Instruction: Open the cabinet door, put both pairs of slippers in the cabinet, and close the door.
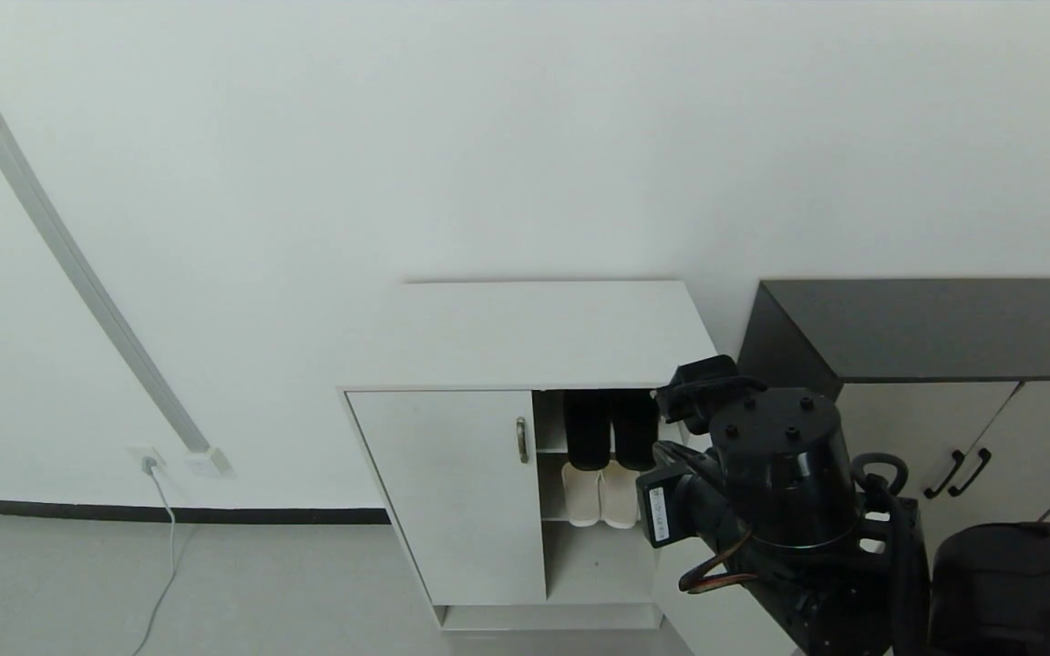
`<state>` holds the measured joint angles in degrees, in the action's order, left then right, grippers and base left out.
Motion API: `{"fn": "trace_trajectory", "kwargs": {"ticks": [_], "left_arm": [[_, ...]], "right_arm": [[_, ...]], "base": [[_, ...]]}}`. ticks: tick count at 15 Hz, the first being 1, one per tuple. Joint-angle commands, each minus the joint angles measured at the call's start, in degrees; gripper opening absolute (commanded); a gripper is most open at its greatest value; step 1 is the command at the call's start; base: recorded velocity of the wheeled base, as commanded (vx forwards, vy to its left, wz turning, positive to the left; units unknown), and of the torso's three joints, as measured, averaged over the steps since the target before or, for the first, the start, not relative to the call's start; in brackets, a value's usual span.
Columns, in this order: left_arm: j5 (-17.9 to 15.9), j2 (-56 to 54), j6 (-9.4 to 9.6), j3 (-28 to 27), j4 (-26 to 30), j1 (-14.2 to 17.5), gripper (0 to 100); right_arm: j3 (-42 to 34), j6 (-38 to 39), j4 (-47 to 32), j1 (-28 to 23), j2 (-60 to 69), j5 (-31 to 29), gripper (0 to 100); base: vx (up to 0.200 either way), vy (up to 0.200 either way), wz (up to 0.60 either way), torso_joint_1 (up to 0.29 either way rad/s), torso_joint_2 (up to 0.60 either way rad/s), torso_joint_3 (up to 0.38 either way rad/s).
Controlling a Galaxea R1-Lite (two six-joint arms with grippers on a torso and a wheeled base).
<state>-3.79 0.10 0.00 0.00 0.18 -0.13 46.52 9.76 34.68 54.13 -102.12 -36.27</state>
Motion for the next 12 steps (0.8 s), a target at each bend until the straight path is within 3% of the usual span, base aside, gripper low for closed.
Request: {"fn": "trace_trajectory", "kwargs": {"ticks": [1, 5, 12], "left_arm": [[0.0, 0.0, 0.00, 0.0, 0.0, 0.0, 0], [0.0, 0.0, 0.00, 0.0, 0.0, 0.0, 0], [0.0, 0.0, 0.00, 0.0, 0.0, 0.0, 0]], "right_arm": [[0.1, 0.0, 0.0, 0.0, 0.0, 0.0, 0], [-0.3, -0.2, 0.0, 0.1, -0.1, 0.0, 0], [-0.5, -0.5, 0.0, -0.6, -0.2, 0.1, 0]], "base": [[0.000, 0.000, 0.00, 0.000, 0.00, 0.000], [0.000, 0.000, 0.00, 0.000, 0.00, 0.000], [0.000, 0.000, -0.60, 0.004, 0.00, 0.000]]}}
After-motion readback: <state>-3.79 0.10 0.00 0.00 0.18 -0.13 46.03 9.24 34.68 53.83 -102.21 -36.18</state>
